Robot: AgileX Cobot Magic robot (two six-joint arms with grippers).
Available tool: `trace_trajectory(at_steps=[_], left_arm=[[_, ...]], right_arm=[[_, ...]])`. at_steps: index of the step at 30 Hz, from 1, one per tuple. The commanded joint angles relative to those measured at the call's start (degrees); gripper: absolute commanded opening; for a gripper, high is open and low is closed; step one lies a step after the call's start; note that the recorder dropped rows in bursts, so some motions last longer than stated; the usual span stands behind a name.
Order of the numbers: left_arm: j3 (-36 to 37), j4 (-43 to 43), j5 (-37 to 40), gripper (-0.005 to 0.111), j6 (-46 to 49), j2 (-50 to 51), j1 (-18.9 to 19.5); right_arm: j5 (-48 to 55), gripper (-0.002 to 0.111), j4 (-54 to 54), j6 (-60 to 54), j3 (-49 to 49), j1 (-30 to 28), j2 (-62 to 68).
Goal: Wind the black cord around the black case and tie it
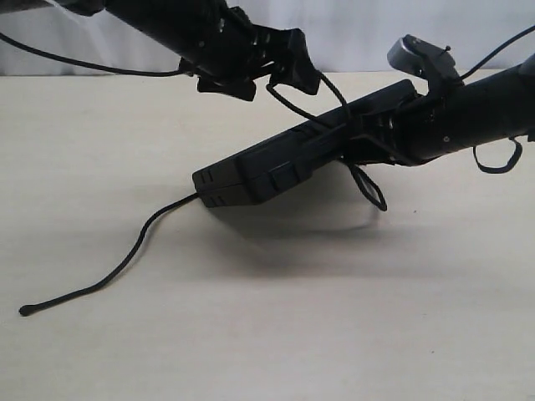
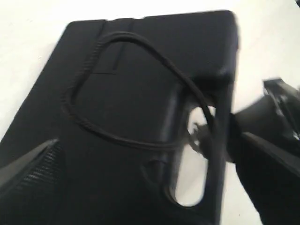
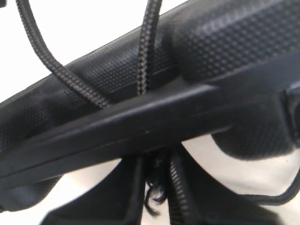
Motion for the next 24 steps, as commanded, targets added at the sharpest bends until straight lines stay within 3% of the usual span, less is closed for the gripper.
trace_trajectory(at_steps=[1,8,10,15,18,21,24], left_arm=[[-0.58,-4.76,-0.53,0.09,-2.58,1.72,1.58],[-0.58,-18.26,-0.97,0.09,3.0,5.11,1.44],[-0.58,-21.87,0.34,0.084,5.56,5.92,1.44],[-0.58,-23.44,0.23,0.038,6.89,5.91,1.56],[-0.58,-23.56,0.23,0.015,6.89,5.91,1.56],[-0.58,-23.94,0.23,0.001,6.89,5.91,1.56],[-0.58,-23.94,0.23,0.0,6.89,5.91,1.56]], right_arm=[[0.22,0.004,0.58,-0.37,-0.35,0.08,-0.43],[0.22,0.004,0.58,-0.37,-0.35,0.08,-0.43],[0.25,0.005,0.58,-0.26,-0.35,0.08,-0.43],[0.35,0.005,0.58,-0.26,-0.35,0.08,-0.43],[1.3,0.013,0.58,-0.26,-0.35,0.08,-0.43],[3.58,0.028,0.58,-0.13,-0.35,0.08,-0.43],[7.73,0.047,-0.72,1.87,-0.35,-0.04,-0.53]])
